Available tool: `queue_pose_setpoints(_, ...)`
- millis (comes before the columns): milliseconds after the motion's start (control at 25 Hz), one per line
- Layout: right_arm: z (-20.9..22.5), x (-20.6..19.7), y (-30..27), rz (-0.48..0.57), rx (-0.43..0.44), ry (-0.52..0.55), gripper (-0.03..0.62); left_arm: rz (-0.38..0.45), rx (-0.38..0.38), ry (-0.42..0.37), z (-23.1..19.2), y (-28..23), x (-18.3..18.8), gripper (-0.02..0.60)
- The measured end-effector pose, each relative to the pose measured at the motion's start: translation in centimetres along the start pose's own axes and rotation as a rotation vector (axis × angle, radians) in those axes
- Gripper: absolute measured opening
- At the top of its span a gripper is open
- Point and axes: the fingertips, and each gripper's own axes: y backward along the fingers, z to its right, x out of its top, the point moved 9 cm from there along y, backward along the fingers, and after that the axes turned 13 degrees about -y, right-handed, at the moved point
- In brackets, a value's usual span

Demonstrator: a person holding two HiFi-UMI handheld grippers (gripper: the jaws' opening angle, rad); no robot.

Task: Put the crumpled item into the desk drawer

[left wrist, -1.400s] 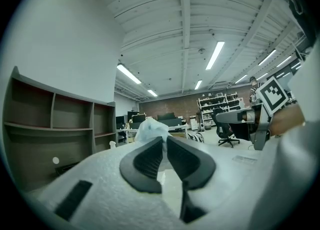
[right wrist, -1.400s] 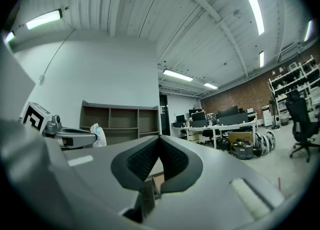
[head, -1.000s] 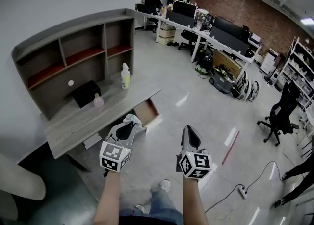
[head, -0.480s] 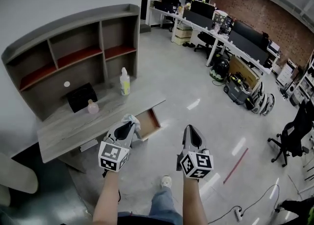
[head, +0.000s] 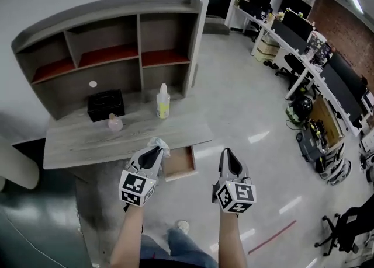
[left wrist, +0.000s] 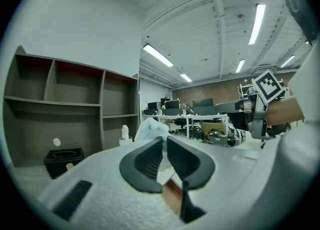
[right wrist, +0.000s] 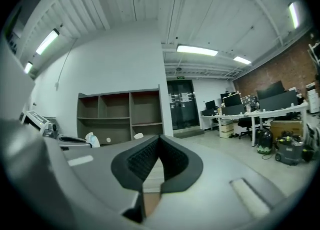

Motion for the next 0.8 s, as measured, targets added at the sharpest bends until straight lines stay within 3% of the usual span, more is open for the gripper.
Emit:
queue_pose_setpoints(280, 1.0, -2.2, -6.7, -0.088, 0.113, 0.012, 0.009, -0.040, 0.099, 0.036, 0.3, -2.0, -1.8, 0.032)
queue_pose_setpoints(520, 0.0, -6.7, -10.1, -0.172, 0.160, 0.063, 0.009, -0.107, 0.074, 0.081, 1.0, -4.1, -6.1, 0.032)
queue_pose_setpoints(800, 3.0, -13.0, -11.5, -0.275, 0.131, 0.024, 0.009, -0.219, 0.047, 0.175, 4.0, -8.9, -13.3, 0.033)
